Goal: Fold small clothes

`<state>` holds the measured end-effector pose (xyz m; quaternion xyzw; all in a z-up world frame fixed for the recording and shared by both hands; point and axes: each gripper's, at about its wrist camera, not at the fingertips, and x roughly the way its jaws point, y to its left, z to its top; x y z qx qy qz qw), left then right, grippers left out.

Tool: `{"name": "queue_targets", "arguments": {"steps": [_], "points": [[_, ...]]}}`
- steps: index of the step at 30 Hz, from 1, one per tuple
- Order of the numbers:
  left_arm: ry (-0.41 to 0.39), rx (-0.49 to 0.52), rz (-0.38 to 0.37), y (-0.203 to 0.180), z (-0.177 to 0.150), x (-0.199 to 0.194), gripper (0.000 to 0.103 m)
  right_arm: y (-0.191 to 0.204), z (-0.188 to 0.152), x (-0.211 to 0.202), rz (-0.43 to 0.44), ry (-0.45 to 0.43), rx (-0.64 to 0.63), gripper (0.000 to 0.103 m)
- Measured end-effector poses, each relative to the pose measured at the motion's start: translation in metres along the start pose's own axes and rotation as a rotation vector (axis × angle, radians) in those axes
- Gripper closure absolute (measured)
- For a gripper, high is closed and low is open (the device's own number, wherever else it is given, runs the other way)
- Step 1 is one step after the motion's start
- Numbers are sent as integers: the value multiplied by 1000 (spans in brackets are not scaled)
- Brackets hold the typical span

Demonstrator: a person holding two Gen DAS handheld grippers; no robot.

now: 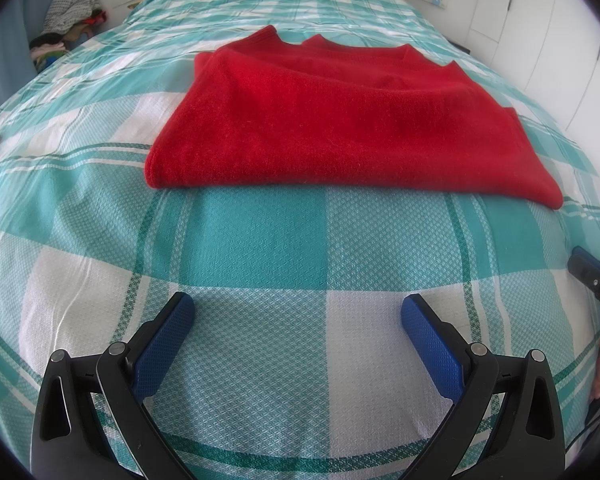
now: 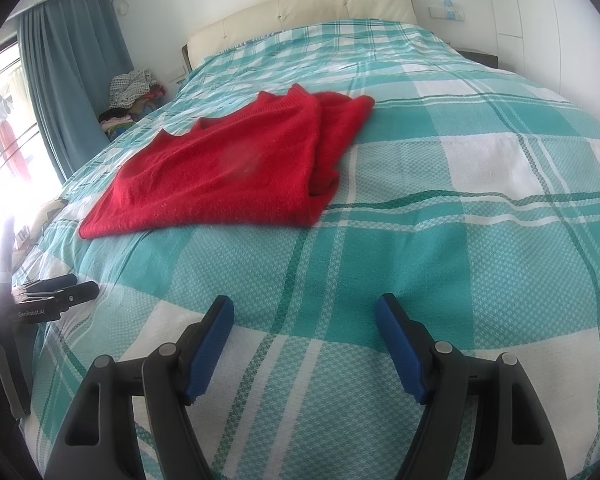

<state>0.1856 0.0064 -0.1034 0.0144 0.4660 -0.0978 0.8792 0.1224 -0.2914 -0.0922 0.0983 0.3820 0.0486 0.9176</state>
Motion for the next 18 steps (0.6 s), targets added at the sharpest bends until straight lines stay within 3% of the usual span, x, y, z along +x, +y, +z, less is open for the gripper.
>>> {"name": "queue_targets", "arguments": {"steps": [18], "points": [[0,0,0,0,0,0,0,1,0,1,5,-2,5,30]]}}
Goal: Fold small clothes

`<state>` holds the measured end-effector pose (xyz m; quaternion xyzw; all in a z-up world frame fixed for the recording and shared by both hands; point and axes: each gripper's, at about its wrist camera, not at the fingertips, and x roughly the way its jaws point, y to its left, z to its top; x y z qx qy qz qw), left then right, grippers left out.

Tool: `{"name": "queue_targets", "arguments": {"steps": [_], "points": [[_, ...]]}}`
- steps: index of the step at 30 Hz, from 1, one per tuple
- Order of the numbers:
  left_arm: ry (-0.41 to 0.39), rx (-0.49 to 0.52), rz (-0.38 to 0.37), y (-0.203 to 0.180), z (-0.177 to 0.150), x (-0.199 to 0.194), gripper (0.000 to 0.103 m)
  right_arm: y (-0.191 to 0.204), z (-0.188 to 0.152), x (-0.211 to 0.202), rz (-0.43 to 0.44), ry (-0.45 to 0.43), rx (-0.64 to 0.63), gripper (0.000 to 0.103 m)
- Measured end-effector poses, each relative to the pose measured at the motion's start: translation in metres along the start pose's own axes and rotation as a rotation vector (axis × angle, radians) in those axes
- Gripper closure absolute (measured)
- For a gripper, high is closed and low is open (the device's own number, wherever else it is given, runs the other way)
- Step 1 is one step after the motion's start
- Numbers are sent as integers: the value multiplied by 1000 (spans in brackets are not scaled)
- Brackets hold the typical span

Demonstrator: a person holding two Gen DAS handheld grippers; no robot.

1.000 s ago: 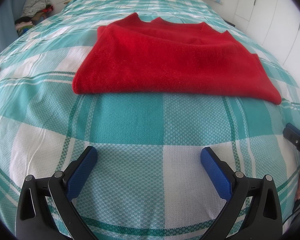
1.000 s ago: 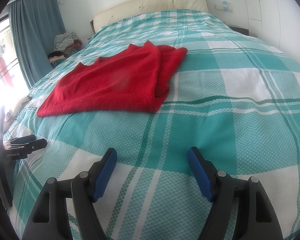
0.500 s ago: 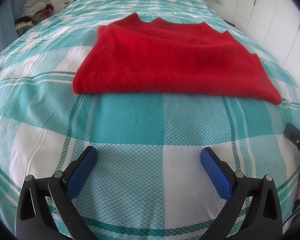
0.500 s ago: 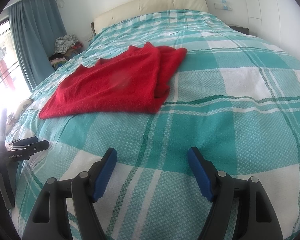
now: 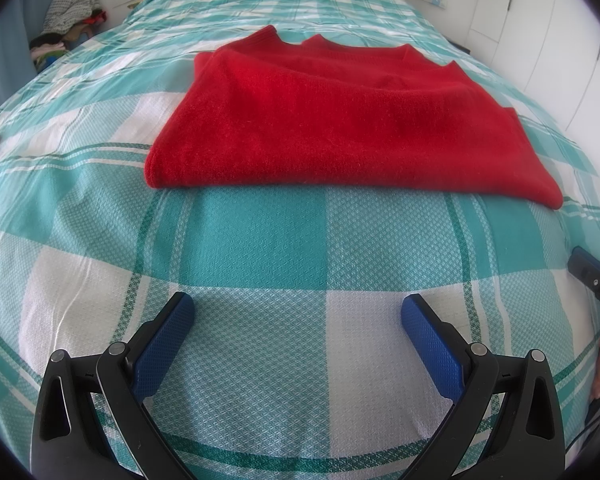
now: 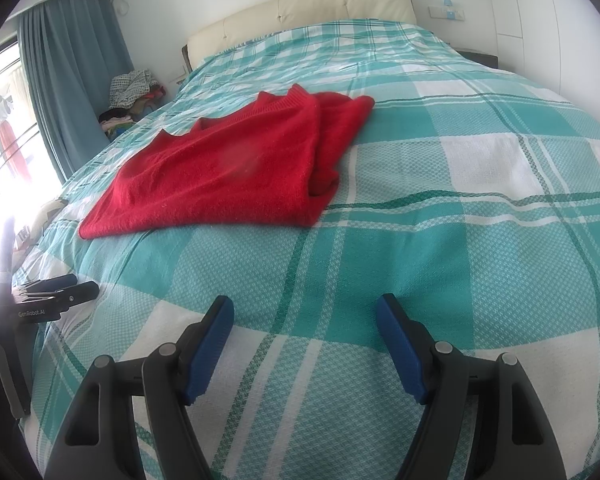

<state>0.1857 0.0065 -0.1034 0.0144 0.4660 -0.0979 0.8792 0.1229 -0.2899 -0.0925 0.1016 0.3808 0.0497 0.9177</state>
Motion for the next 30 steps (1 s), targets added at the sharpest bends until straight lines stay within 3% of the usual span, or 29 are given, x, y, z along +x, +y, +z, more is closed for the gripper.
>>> {"name": "queue_targets", "arguments": {"steps": [30], "points": [[-3,0,0,0,0,1,0,-9,-1,2,3,1,-2,28]]}}
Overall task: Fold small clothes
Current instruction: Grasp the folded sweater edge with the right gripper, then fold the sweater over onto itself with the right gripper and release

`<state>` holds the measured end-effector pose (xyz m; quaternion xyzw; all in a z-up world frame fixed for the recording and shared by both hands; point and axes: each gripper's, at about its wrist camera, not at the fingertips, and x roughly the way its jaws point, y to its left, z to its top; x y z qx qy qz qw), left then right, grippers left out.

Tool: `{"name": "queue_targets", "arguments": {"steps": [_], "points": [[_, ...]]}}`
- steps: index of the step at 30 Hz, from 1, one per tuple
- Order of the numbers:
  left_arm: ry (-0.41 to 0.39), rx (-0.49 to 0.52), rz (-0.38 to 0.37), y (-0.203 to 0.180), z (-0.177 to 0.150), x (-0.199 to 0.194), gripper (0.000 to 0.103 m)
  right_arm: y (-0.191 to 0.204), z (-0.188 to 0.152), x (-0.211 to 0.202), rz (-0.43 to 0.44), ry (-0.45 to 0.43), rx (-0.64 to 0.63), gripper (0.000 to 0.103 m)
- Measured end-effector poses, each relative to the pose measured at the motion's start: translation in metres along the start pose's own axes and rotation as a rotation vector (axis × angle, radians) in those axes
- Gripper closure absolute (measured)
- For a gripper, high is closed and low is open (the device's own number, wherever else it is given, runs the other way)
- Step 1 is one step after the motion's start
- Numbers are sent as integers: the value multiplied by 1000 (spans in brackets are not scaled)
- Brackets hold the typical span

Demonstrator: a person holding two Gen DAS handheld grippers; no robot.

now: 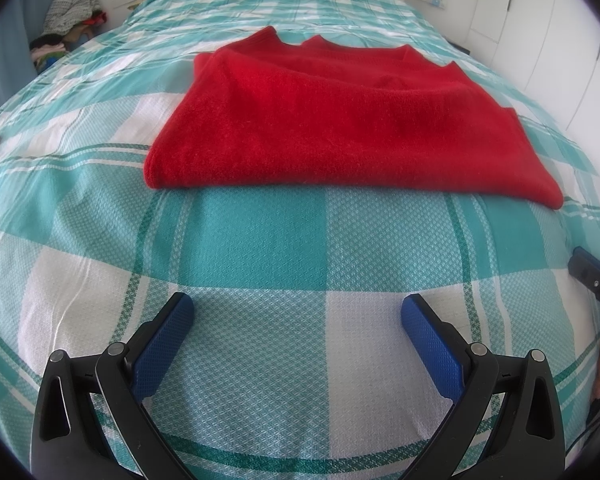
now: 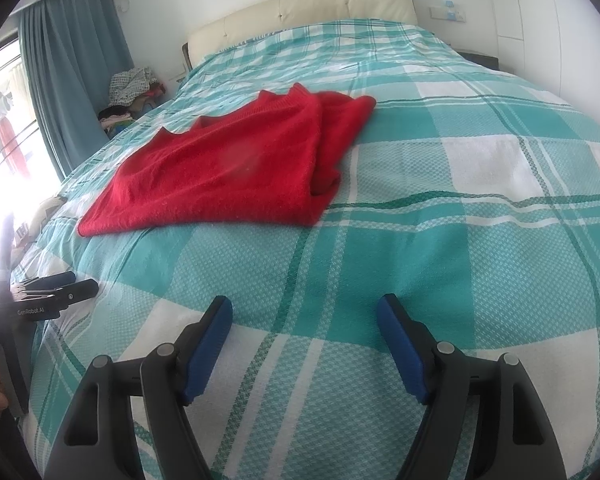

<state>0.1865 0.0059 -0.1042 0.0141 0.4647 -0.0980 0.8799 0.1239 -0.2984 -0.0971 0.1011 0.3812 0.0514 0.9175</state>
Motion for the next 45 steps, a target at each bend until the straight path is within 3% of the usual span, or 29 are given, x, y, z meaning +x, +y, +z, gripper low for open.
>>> {"name": "queue_targets", "arguments": {"steps": [7,10,13,18,21,23,24,26,27,30,35,40,44,45], "points": [[0,-1,1,-1,0,-1,0,-1,0,-3,-5,-4,-2,28],[62,-4,-47,4,7,-8,2,-2,12,-12,13,0,18,28],[-52,-14,-81,17,16,-44,2,-12,50,-23,90,-49,82,28],[-298,105,60,34,43,-81,0,-46,126,34,122,47,224,23],[-326,76,85,59,45,-70,0,-66,144,85,122,147,309,23],[-275,43,82,73,41,-55,1,-71,144,106,146,161,372,24],[-233,33,86,78,42,-50,1,-69,144,112,168,159,378,28],[-234,39,89,81,46,-53,1,-60,145,128,211,223,389,74],[-260,48,102,82,48,-58,1,-55,147,132,206,254,392,92],[-293,29,153,94,53,-70,1,-25,172,113,111,213,324,93],[-283,-110,161,132,58,-76,1,57,225,99,201,201,308,93],[-289,-199,178,158,55,-80,1,155,247,141,296,238,261,93],[-280,-243,169,170,52,-79,1,221,231,192,298,289,180,92],[-275,-245,170,172,51,-79,1,231,223,206,341,326,178,85]]}}
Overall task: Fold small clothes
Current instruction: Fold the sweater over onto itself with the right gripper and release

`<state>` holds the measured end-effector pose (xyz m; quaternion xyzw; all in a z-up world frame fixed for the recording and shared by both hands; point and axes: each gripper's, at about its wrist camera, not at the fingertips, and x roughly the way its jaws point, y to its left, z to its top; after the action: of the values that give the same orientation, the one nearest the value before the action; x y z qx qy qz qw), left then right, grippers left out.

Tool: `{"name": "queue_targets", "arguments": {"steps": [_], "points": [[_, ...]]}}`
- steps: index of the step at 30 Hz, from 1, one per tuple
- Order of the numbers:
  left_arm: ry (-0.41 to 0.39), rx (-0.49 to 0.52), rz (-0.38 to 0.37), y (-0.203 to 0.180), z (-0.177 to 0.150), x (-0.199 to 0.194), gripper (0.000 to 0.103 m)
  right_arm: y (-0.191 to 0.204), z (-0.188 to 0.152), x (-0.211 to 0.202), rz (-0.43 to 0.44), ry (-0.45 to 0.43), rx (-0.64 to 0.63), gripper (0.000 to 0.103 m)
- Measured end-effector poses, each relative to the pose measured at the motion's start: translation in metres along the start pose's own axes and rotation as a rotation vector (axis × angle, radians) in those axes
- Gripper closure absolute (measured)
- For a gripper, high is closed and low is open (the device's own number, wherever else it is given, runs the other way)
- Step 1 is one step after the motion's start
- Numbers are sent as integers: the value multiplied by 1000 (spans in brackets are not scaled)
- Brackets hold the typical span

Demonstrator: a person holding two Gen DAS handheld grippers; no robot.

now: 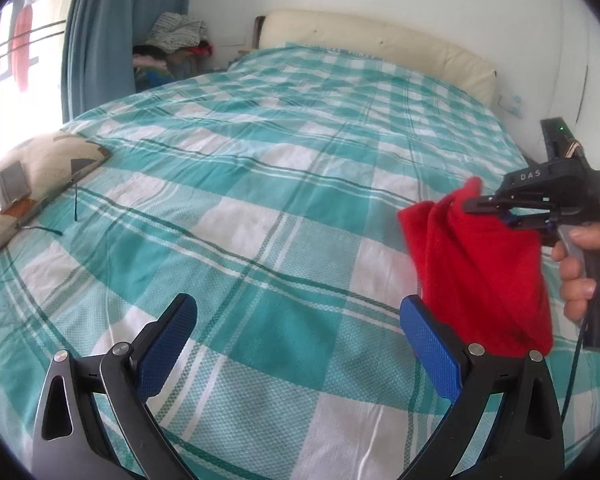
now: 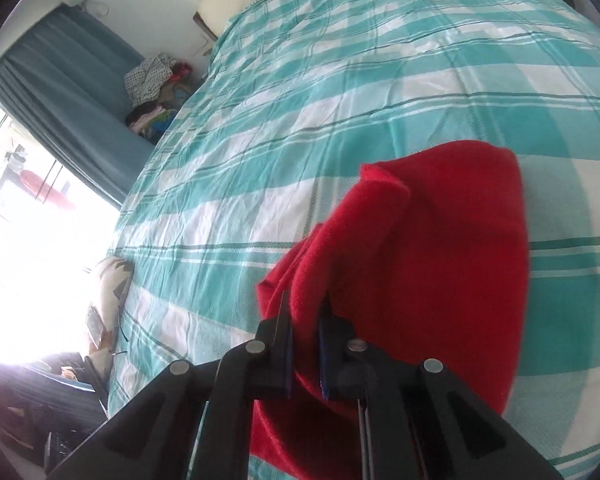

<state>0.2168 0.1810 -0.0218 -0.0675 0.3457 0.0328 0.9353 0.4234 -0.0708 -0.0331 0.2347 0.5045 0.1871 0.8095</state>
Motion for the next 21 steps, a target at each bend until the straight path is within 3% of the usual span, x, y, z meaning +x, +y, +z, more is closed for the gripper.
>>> {"name": "queue_targets", "arguments": {"steps": [2,3,5,8,10,12,15,19,21], "points": [[8,-2,7,3,-1,0,1,0,-11,23,128,105,34,72],[11,-5,9,5,0,0,1,2,-16,23,188,121,34,70],[7,-18,7,8,2,-1,1,9,-21,6,217,89,-29,70],[-8,-50,-8,12,5,-5,1,10,-20,-38,143,-31,-126,70],[-6,-63,-22,12,6,-5,1,5,-23,-58,-26,-98,-208,70],[2,-64,-31,10,6,-4,1,4,-33,-51,-143,-76,-298,69],[7,-51,-29,8,3,-3,1,8,-57,-16,-132,8,-376,69],[6,-49,-13,10,-1,-3,1,33,-115,37,-92,101,-540,70],[11,-53,-5,12,-2,-2,1,45,-133,38,-133,75,-620,70]]}}
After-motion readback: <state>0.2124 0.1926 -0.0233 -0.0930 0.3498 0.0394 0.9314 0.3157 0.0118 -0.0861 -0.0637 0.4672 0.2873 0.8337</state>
